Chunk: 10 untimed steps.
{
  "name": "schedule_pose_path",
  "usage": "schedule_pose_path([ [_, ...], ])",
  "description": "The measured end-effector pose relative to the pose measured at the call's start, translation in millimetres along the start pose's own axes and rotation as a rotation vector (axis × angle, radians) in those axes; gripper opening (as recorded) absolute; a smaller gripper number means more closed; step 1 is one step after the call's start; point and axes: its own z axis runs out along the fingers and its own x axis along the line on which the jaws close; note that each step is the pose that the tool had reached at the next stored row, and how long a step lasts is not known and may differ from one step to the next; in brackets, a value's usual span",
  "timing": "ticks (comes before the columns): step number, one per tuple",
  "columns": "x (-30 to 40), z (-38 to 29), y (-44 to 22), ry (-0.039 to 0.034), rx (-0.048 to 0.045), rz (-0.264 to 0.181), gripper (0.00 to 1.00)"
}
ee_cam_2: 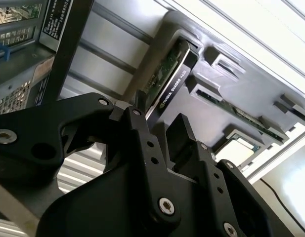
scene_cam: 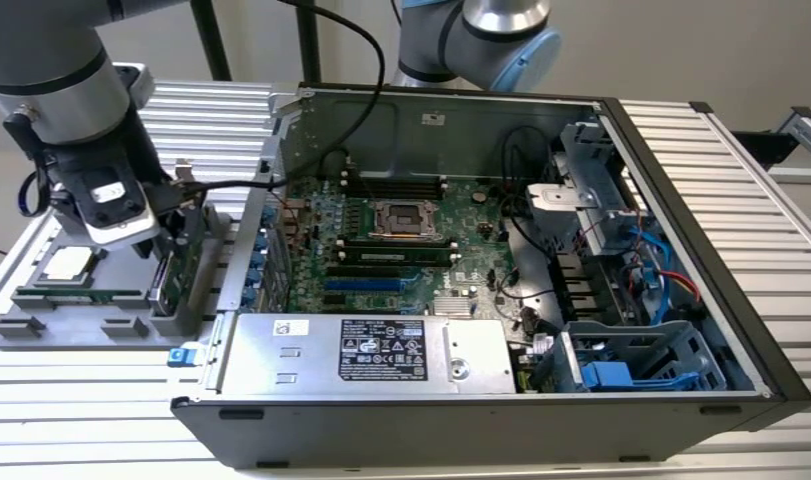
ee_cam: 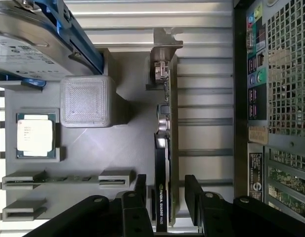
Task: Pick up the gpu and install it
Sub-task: 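Pick up the gpu and move the gpu toward the slot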
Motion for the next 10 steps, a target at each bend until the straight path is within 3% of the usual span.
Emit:
schedule_pose_path([
  [10, 0.1, 11.1, 0.6, 0.0006, 0.0000, -0.008, 1.00],
])
